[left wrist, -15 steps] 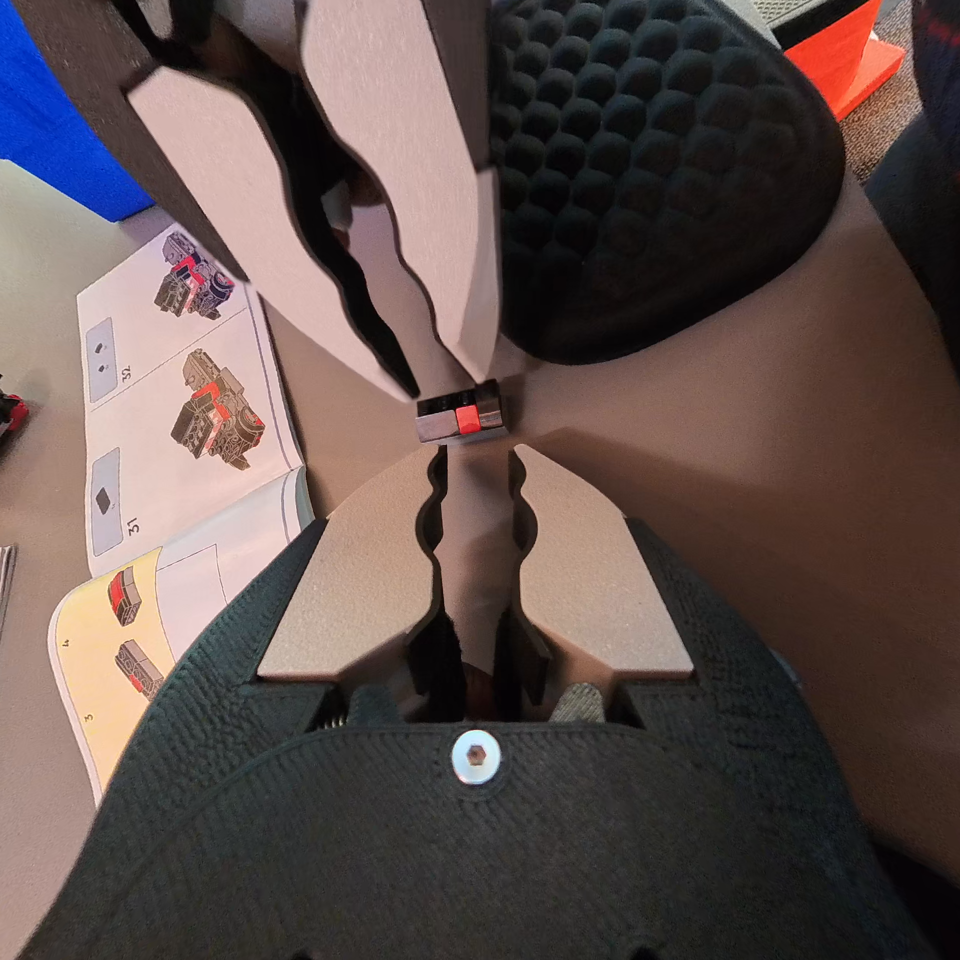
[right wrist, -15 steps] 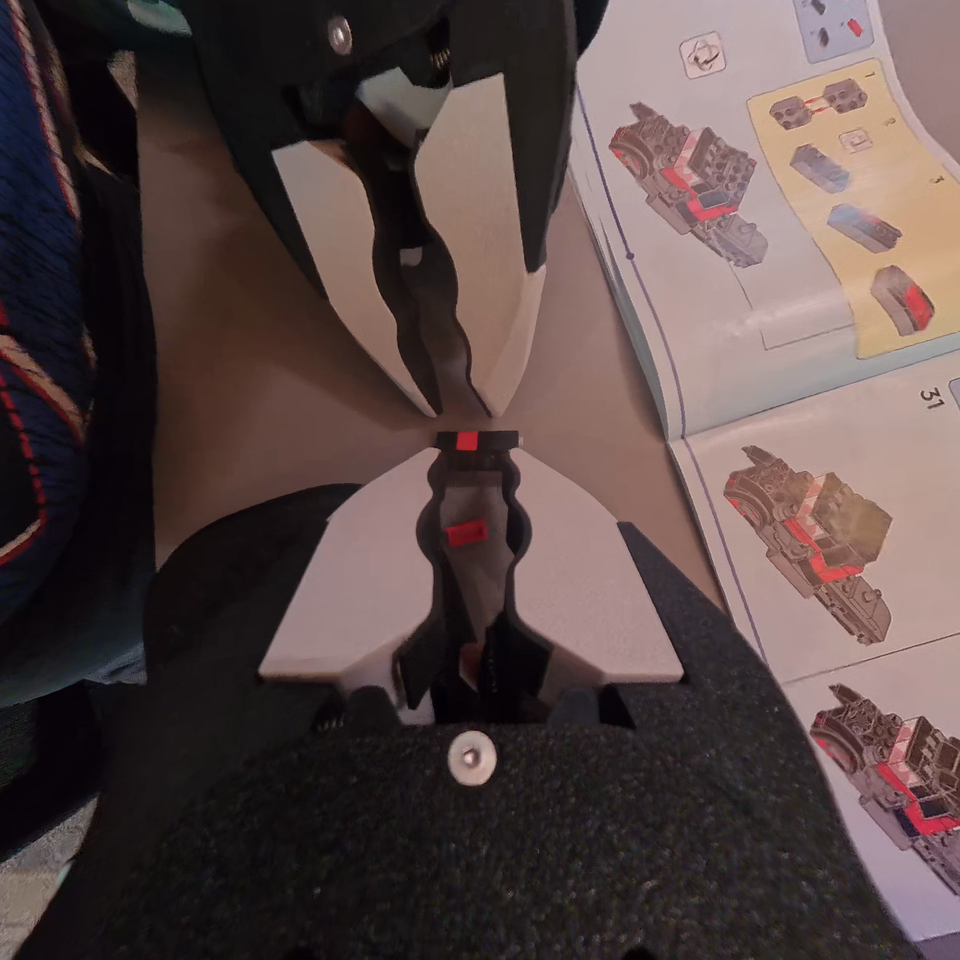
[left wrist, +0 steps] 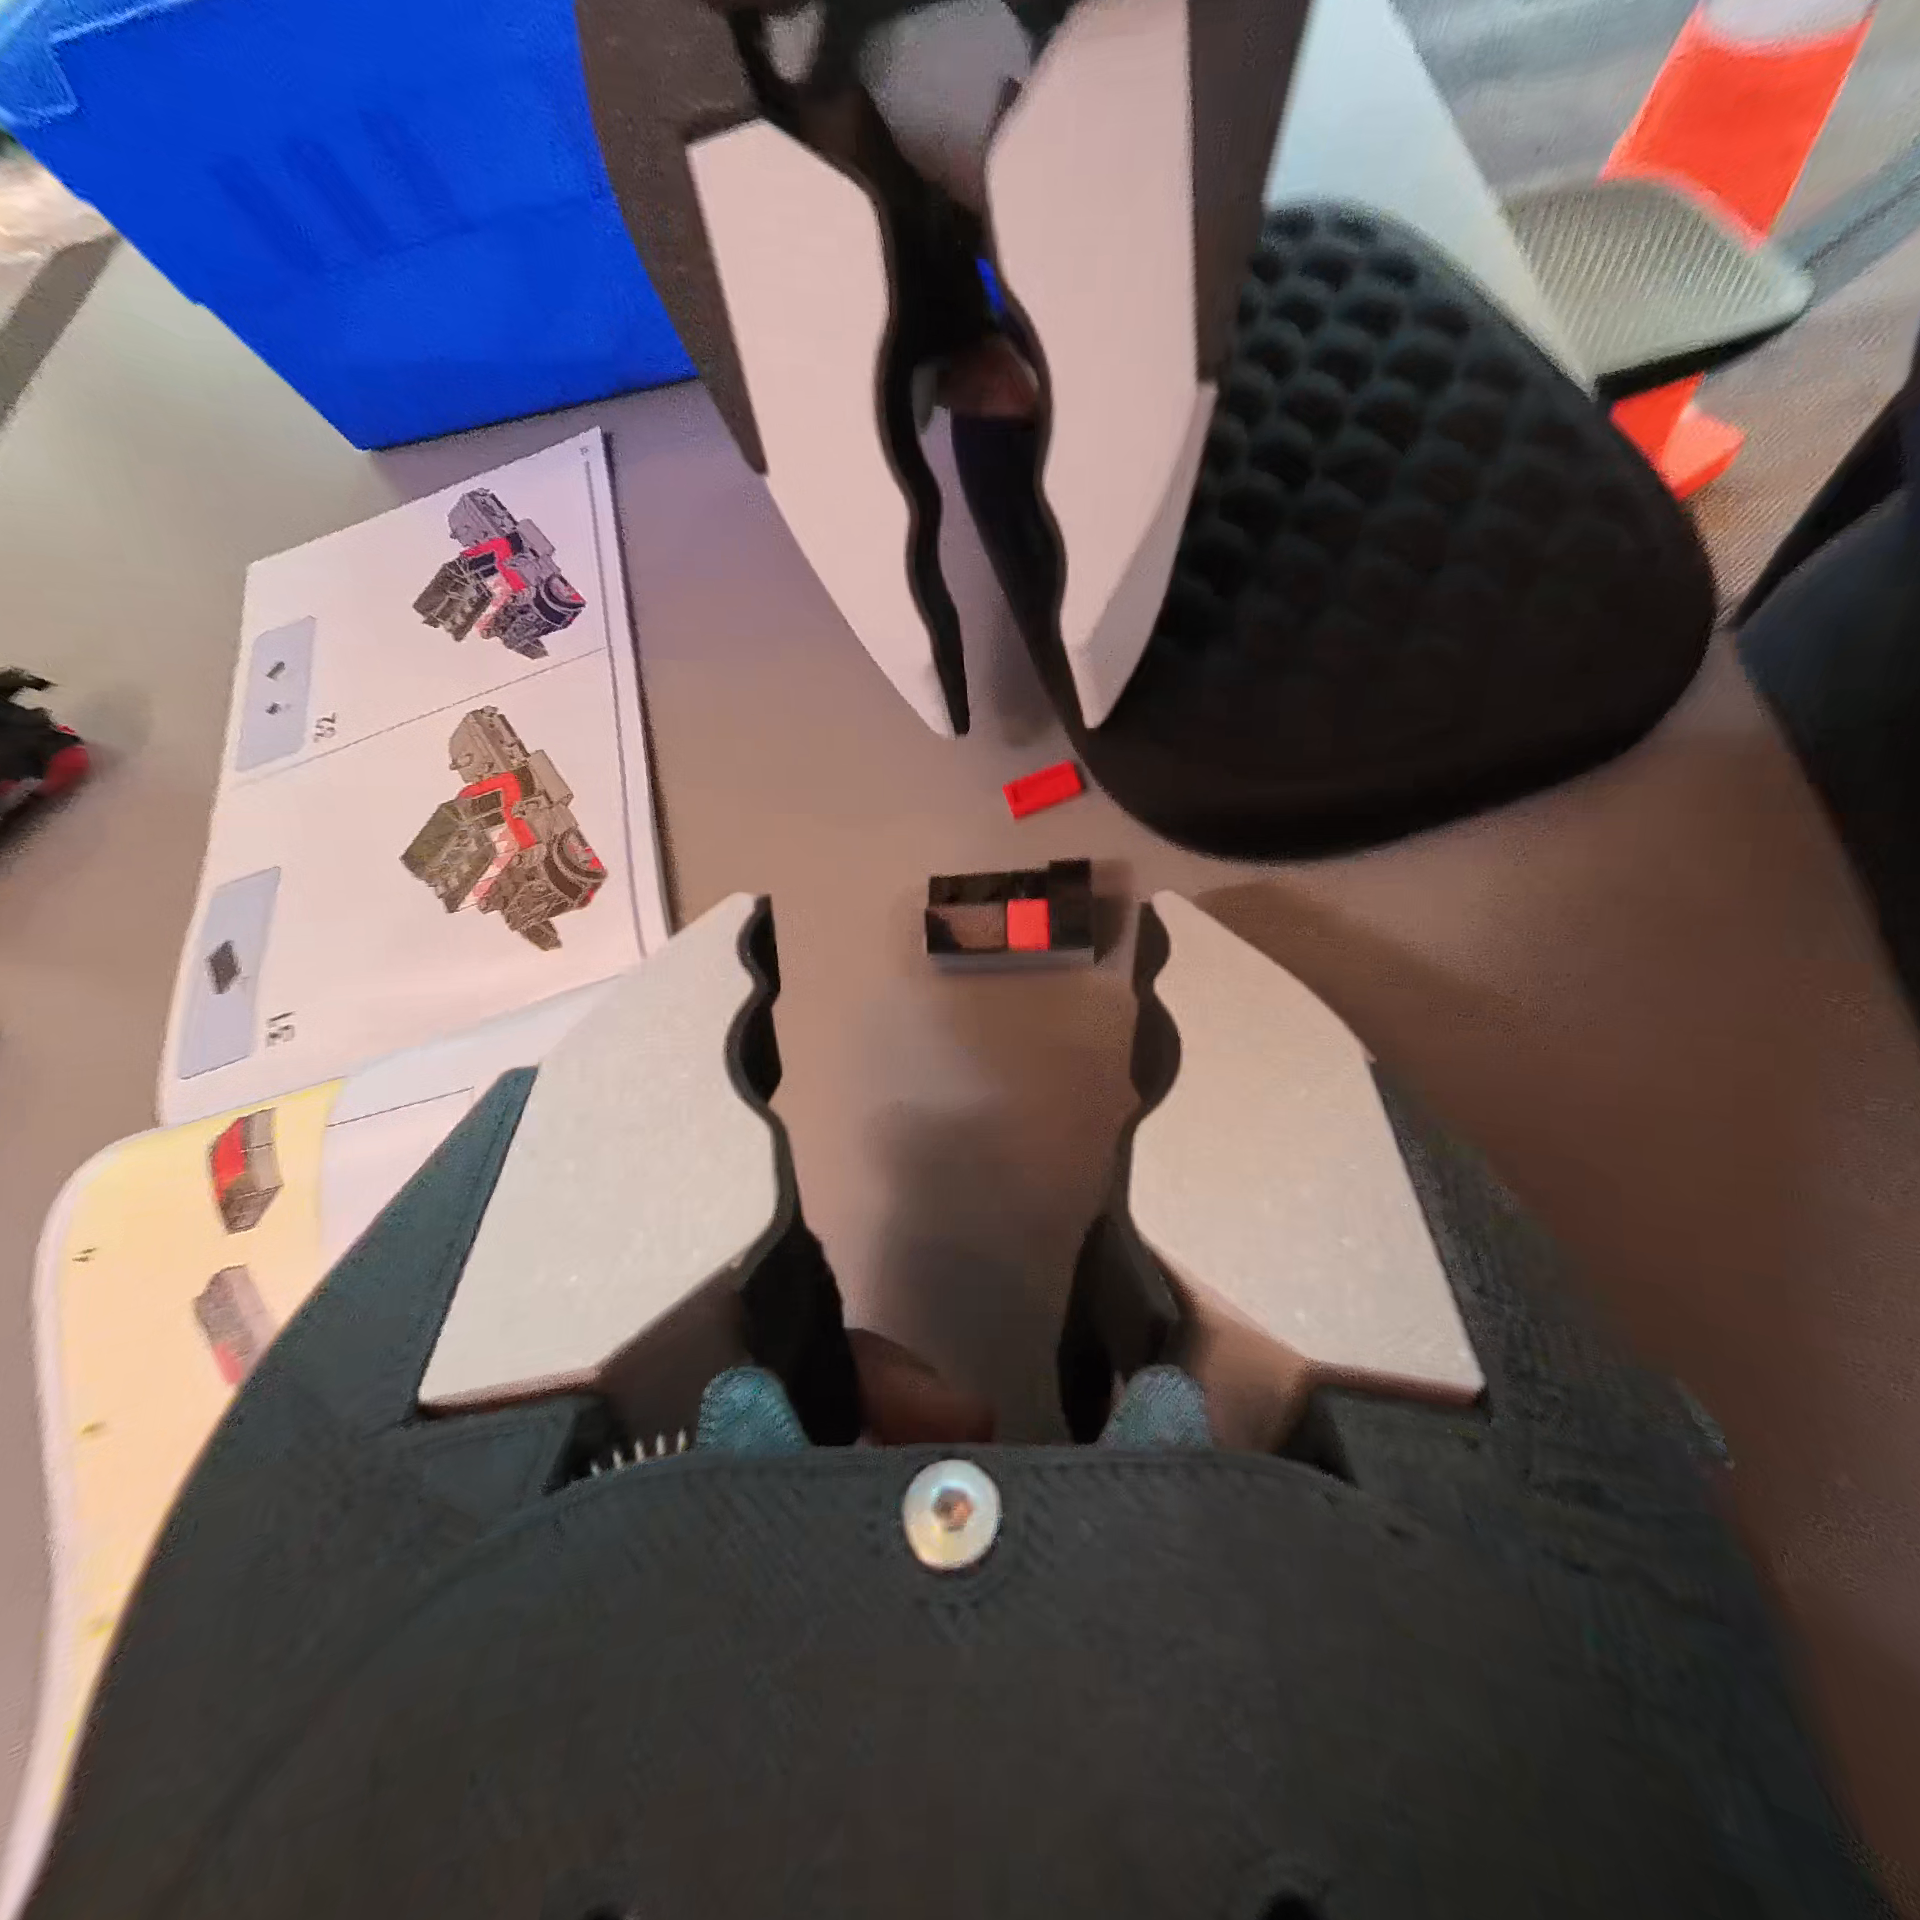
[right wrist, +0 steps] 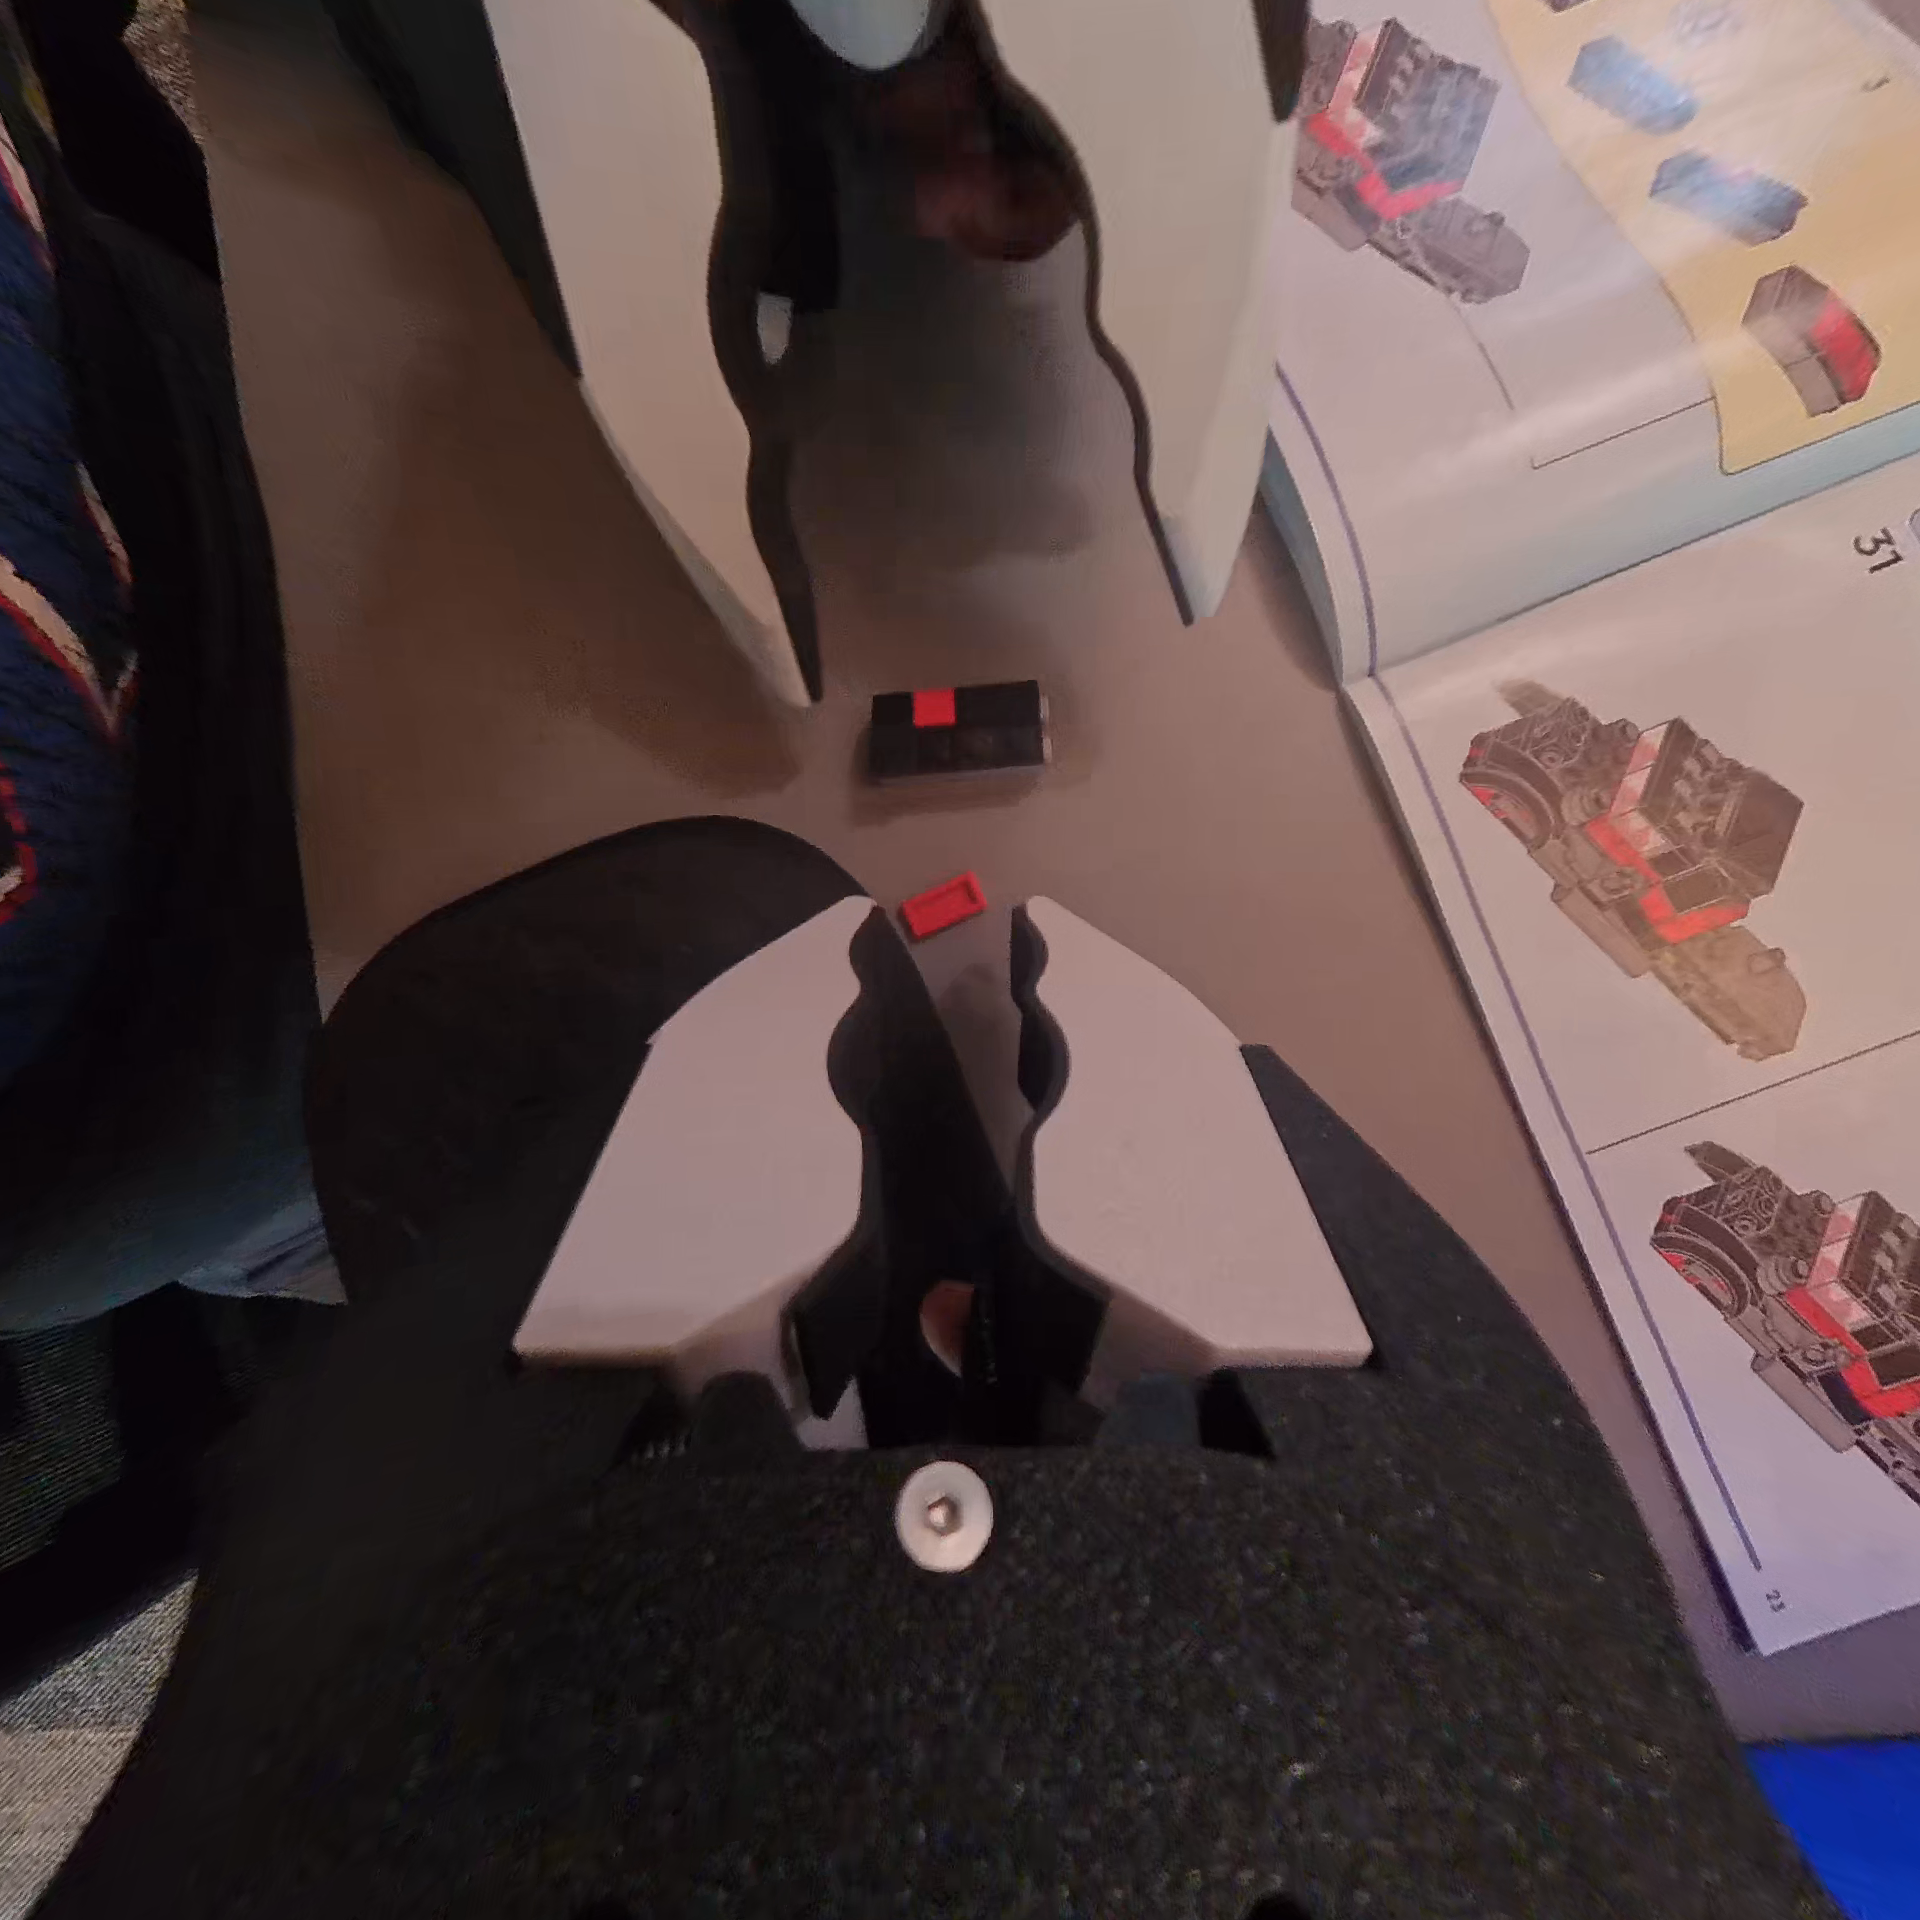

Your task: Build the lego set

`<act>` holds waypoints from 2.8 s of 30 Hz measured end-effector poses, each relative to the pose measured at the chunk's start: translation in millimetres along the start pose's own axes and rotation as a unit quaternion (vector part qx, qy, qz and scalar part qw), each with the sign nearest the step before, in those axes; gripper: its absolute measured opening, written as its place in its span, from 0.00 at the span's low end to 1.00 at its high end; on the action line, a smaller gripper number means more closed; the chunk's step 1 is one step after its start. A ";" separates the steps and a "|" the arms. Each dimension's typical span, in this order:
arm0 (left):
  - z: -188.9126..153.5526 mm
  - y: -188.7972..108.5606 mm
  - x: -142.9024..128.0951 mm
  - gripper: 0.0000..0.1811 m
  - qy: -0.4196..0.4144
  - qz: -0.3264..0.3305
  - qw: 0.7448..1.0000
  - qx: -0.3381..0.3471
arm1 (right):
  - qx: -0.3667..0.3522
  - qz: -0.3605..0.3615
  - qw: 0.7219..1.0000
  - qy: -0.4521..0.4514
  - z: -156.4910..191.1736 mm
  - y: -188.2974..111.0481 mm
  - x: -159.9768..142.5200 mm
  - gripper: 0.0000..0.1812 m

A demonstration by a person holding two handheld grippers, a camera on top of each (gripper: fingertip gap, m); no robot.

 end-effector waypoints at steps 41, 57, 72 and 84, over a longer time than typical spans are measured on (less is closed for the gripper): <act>21.6 -40.2 21.0 0.19 -0.039 -0.106 0.991 0.078 | -0.148 0.017 0.979 -0.139 -6.5 -35.7 13.0 0.00; 14.9 -43.8 21.2 0.19 -0.027 -0.107 0.992 0.062 | -0.084 0.085 0.992 -0.029 -19.4 5.7 5.9 0.08; 54.9 -54.7 9.8 0.19 -0.118 -0.036 0.952 0.282 | -0.088 -0.007 0.993 0.081 -35.1 -11.6 28.2 0.04; 68.7 -62.3 10.4 0.19 -0.133 0.015 0.885 0.447 | -0.188 -0.128 0.969 0.096 -23.2 -36.5 120.0 0.04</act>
Point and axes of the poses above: each gripper's, where its closed fingertips meet, y out along the fingers, x out of its top, z = x × y across the jaws, the point moved 1 cm from there along -y, back along the fingers, and after that the axes turned 9 degrees about y, right-handed, at the moved point
